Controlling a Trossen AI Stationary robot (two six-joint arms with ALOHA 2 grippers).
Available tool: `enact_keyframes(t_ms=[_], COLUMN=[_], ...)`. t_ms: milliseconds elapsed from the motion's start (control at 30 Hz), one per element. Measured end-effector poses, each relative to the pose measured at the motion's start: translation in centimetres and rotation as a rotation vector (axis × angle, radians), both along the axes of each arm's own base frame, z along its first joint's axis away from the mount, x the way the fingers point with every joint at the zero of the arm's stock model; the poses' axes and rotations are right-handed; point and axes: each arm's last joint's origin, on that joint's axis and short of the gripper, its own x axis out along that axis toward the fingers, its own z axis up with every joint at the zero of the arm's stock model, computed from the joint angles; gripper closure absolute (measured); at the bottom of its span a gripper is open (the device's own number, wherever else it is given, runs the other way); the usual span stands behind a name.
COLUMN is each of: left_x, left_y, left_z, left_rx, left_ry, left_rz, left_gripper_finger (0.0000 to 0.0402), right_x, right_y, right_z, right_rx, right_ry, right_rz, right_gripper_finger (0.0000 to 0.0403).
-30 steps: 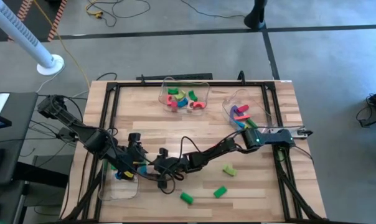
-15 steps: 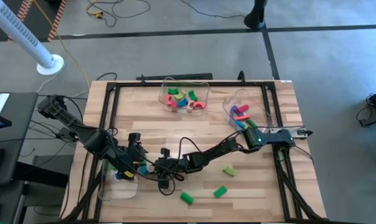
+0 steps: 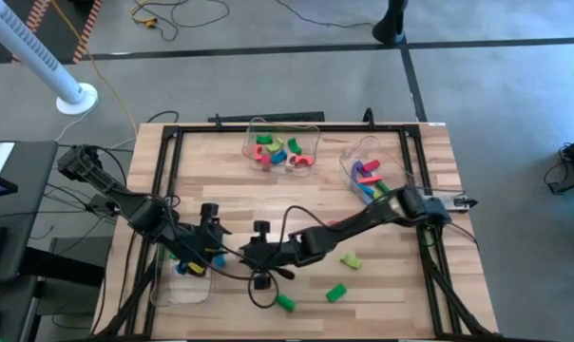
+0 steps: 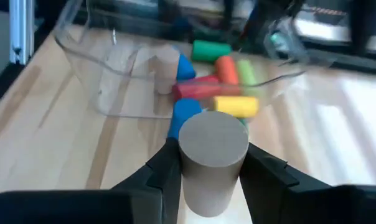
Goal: Sort blocks by size
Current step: Put the brown cylindrical block into the left transparent bin
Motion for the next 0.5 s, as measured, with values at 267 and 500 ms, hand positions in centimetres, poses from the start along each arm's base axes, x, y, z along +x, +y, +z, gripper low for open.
enact_keyframes(t_ms=[267,500], left_x=[0.8,1.4], left_y=[-0.5,-0.9], left_z=[1.0,2.0], left_rx=[0.033,0.028], left_ry=[-0.126,-0.247], left_rz=[-0.063,-0.105], left_gripper_finger=[0.0182,0.0182], right_x=[-2.7,-4.5], right_y=[-0.1,0.4], right_z=[6.1,8.9], right_rx=[-0.045,-0.082], right_ry=[-0.077,-0.134], right_rz=[-0.016,-0.015], right_gripper_finger=[0.0244,0.0244])
